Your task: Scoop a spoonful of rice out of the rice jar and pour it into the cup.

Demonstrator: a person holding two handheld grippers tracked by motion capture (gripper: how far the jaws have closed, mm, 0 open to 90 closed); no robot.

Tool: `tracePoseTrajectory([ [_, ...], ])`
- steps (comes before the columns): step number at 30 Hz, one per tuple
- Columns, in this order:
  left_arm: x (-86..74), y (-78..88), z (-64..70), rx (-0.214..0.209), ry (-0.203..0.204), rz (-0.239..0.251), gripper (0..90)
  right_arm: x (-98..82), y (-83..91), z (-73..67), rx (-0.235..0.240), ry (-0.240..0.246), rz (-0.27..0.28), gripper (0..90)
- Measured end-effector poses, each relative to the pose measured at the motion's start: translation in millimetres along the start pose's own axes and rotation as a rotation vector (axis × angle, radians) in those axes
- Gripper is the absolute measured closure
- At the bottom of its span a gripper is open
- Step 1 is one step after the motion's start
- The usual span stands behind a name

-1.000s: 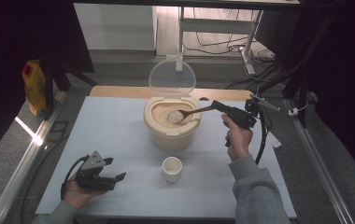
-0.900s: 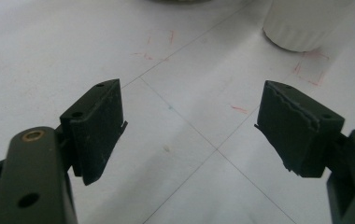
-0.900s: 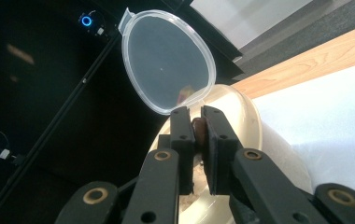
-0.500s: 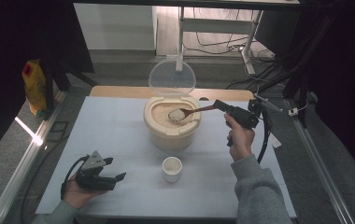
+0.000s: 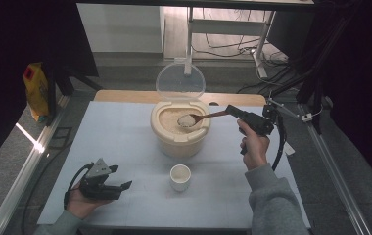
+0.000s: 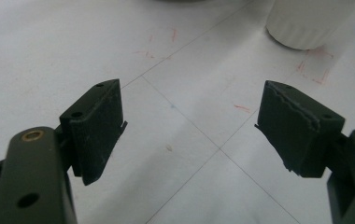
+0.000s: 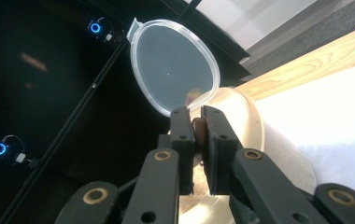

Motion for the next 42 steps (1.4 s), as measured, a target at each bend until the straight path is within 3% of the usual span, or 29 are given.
tracePoseTrajectory([
  [11,-0.5,-1.2,-0.6,0.002,-0.003,-0.008,22.1,-4.4,15.0,-5.9,0.034,-0.005,-0.015,83.1],
  [28,-0.5,-2.4,-1.1,0.003,-0.002,-0.012,22.0,-29.7,39.7,-13.5,0.076,0.011,-0.091,83.1],
  [42,-0.4,-2.4,-1.5,0.004,0.001,-0.011,21.9,-58.5,42.1,-1.7,0.060,0.022,-0.179,83.1],
])
Point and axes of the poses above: each handheld gripper's, and its own axes: y roughly backward along the jaws, x roughly out of its top, z roughly to its right, the point moved 9 cm from there along -y, roughly forward along the jaws, and after that the axes turned 4 degrees about -y, right-handed, at the moved point
